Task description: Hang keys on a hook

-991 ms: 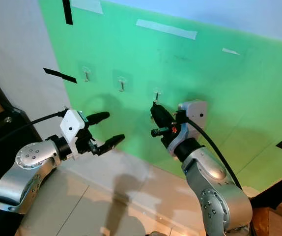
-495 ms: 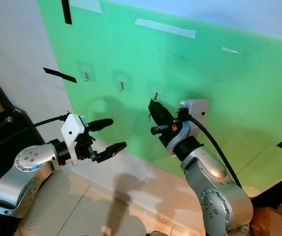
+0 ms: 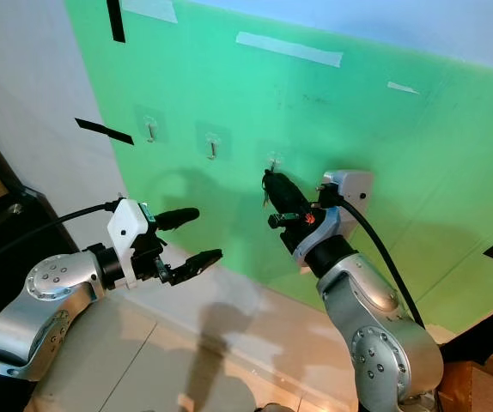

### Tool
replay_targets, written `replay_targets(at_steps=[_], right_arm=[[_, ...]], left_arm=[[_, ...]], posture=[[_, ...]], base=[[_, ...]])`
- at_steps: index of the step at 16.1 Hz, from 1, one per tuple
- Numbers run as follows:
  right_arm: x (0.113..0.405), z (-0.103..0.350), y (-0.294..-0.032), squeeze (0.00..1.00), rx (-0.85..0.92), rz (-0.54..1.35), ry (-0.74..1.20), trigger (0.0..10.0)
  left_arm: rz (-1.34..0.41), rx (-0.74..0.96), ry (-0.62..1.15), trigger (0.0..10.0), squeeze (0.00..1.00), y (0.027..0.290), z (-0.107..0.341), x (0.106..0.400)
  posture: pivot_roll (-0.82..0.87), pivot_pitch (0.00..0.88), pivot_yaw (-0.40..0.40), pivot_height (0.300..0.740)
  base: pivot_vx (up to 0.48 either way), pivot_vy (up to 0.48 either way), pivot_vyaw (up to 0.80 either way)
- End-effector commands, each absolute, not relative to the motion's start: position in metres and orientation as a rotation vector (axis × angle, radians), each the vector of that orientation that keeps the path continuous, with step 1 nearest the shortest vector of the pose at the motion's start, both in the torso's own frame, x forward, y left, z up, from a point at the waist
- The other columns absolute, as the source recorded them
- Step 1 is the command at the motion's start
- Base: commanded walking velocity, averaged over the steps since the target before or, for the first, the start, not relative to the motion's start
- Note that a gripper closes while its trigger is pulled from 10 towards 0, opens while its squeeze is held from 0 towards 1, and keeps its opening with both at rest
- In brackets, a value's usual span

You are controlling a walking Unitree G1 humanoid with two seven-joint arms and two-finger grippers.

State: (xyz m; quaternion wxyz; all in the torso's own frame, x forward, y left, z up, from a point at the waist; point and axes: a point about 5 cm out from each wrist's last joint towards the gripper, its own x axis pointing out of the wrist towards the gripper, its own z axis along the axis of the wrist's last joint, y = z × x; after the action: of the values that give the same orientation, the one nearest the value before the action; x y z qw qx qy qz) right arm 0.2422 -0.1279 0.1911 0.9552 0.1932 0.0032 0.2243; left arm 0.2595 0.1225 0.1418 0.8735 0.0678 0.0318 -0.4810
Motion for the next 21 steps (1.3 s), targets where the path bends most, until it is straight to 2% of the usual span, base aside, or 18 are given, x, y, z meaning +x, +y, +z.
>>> replay_targets(at_steps=[1, 7, 9, 14, 21], right_arm=[[0.243, 0.198, -0.130, 0.00, 0.400, 0.448, -0.018, 10.0], [0.242, 0.196, -0.132, 0.00, 0.369, 0.480, 0.025, 10.0], [0.243, 0.188, -0.137, 0.00, 0.332, 0.457, 0.073, 10.0], [0.250, 0.181, -0.147, 0.00, 0.368, 0.360, 0.112, 10.0], [0.247, 0.174, -0.142, 0.00, 0.366, 0.381, 0.148, 10.0]], left_arm=[[-1.017, 0.154, 0.064, 10.0, 0.00, 0.121, 0.145, 0.259], [-1.012, 0.152, 0.063, 10.0, 0.00, 0.121, 0.145, 0.260], [-1.011, 0.151, 0.062, 10.0, 0.00, 0.121, 0.145, 0.260], [-1.003, 0.148, 0.061, 10.0, 0.00, 0.121, 0.145, 0.260], [-1.003, 0.150, 0.061, 10.0, 0.00, 0.120, 0.144, 0.259]], posture=[[-0.04, 0.000, -0.014, 0.740], [-0.04, 0.000, -0.021, 0.740], [-0.04, 0.000, -0.024, 0.740], [-0.04, 0.000, -0.030, 0.740], [-0.04, 0.000, -0.027, 0.740]], base=[[0.000, 0.000, 0.00], [0.000, 0.000, 0.00], [0.000, 0.000, 0.00], [0.000, 0.000, 0.00], [0.000, 0.000, 0.00]])
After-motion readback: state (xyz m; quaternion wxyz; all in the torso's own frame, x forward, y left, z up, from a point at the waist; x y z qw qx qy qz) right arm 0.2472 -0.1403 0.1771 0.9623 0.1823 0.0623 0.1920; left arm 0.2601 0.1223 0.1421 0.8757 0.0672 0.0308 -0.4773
